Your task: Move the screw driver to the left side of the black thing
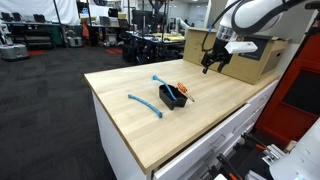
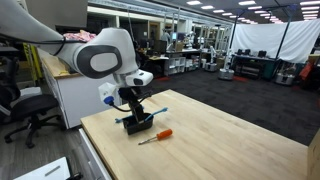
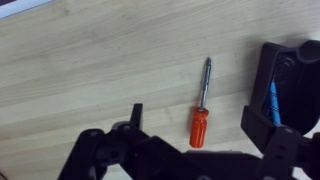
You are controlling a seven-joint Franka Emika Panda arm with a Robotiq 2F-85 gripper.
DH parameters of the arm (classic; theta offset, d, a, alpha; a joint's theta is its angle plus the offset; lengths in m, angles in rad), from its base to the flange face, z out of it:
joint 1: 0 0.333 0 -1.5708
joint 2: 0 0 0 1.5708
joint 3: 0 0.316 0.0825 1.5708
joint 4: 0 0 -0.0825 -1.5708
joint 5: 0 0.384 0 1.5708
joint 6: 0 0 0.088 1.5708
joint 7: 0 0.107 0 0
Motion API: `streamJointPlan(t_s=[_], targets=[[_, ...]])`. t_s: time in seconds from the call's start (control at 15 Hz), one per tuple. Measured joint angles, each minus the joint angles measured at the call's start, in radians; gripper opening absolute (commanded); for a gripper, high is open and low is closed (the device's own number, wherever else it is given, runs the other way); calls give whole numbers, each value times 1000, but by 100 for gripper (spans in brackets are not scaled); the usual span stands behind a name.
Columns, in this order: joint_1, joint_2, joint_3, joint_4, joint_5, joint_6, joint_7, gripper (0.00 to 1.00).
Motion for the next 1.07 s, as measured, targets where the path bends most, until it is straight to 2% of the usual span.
streamJointPlan(t_s=[0.2, 0.53, 1.07], targets=[[23, 44, 0, 4, 6, 66, -38, 100], [43, 218, 0, 50, 4, 209, -48, 100], [51, 419, -8, 184, 4, 242, -65, 100]])
